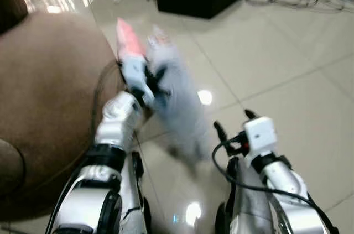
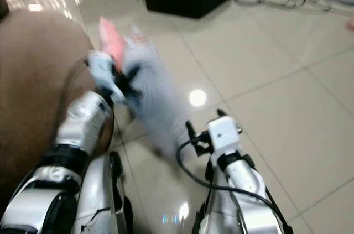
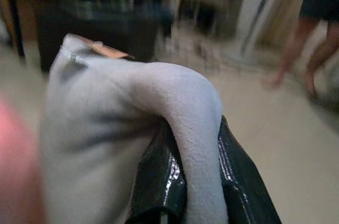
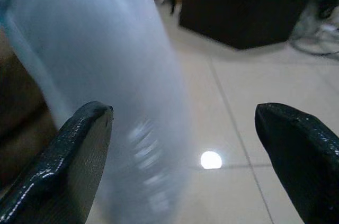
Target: Move the pillow to the sofa from floor
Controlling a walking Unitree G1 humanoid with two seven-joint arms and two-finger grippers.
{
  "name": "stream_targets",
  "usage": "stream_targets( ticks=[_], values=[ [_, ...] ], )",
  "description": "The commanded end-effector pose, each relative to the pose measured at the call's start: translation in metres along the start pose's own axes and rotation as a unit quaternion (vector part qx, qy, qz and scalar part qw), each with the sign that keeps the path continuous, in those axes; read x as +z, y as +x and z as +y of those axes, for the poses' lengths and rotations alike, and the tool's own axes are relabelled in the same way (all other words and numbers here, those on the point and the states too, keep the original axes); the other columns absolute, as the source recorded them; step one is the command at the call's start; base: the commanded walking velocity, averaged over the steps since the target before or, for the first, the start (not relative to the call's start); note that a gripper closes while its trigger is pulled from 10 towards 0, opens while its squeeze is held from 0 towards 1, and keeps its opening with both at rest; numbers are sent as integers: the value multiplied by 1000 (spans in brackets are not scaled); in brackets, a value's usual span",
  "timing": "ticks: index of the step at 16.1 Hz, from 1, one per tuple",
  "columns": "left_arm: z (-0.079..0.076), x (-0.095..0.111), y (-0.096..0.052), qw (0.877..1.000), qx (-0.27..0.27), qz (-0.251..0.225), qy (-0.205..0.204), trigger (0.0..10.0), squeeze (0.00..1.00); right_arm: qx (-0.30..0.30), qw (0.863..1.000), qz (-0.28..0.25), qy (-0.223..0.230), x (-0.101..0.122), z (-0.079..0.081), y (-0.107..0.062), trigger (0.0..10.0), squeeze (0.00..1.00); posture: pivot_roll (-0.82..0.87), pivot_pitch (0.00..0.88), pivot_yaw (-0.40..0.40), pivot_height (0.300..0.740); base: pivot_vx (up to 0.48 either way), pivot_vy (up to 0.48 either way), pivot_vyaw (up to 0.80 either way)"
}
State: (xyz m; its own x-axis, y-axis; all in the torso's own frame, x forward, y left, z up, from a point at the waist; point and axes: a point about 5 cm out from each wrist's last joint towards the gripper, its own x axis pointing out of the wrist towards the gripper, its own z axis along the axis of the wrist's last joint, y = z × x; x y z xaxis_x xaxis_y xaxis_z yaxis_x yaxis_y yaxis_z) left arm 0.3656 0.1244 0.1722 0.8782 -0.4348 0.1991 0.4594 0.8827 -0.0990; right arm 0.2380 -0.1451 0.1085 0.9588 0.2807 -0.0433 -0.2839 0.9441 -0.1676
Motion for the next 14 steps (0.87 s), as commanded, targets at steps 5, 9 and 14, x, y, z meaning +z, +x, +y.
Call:
stream_targets(
  ticks=[5,9,14],
  values=[
    [1,30,-43,997,39,-63,35,10000,0,-89,995,-28,47,14,-17,7,10000,0,-91,0,44,551,0,0,0],
    [-31,23,-58,996,39,-40,74,10000,0,-123,988,-57,73,33,-30,20,10000,0,-68,0,24,586,0,0,0],
    [-23,14,-55,991,78,0,109,10000,0,-114,991,-46,60,34,-30,24,10000,0,-68,0,29,631,0,0,0]
  ],
)
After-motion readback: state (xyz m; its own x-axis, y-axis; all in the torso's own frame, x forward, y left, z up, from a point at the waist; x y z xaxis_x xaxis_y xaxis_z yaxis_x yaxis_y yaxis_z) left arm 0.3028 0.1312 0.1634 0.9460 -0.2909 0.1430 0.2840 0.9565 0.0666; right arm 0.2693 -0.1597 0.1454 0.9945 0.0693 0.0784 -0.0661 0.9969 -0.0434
